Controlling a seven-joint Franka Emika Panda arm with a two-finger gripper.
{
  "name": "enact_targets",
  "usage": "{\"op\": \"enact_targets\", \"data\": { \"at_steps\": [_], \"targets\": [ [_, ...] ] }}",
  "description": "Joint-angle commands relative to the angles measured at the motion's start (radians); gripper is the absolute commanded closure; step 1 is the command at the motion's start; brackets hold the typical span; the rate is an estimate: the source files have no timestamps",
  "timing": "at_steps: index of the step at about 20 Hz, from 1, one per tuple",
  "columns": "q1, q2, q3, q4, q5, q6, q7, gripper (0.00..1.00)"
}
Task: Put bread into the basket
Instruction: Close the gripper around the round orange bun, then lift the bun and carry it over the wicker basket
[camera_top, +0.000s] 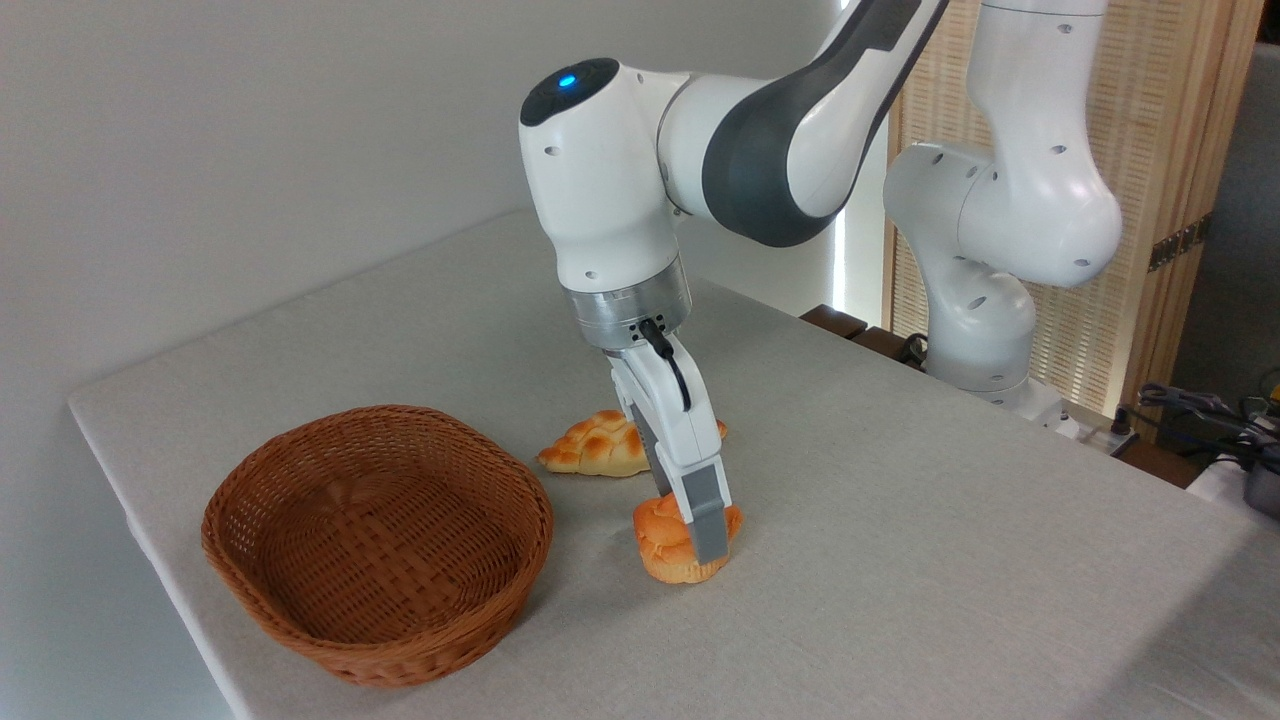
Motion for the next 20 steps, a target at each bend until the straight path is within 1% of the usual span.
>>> {"op": "enact_targets", "data": {
  "at_steps": [1, 2, 3, 4, 5, 7, 10, 15, 17, 19, 20],
  "targets": [
    [-0.009, -0.003, 0.014, -0.041, 0.016, 0.080, 0.015, 0.20],
    [-0.009, -0.003, 0.014, -0.042, 0.015, 0.080, 0.015, 0.32],
    [-0.009, -0.003, 0.014, -0.042, 0.015, 0.081, 0.017, 0.42],
    [-0.009, -0.003, 0.014, -0.042, 0.016, 0.081, 0.017, 0.49],
    [-0.009, -0.003, 0.014, -0.042, 0.015, 0.081, 0.017, 0.51],
    [-0.009, -0.003, 0.014, -0.042, 0.015, 0.081, 0.026, 0.53],
    [-0.009, -0.003, 0.014, -0.042, 0.015, 0.081, 0.046, 0.53],
    [-0.009, -0.009, 0.014, -0.034, 0.015, 0.072, 0.046, 0.53],
    [-0.009, -0.010, 0.014, -0.032, 0.015, 0.072, 0.046, 0.60],
    [-0.009, -0.010, 0.014, -0.016, 0.015, 0.068, 0.041, 0.60],
    [-0.009, -0.012, 0.014, 0.006, 0.015, 0.048, 0.040, 0.60]
  ]
}}
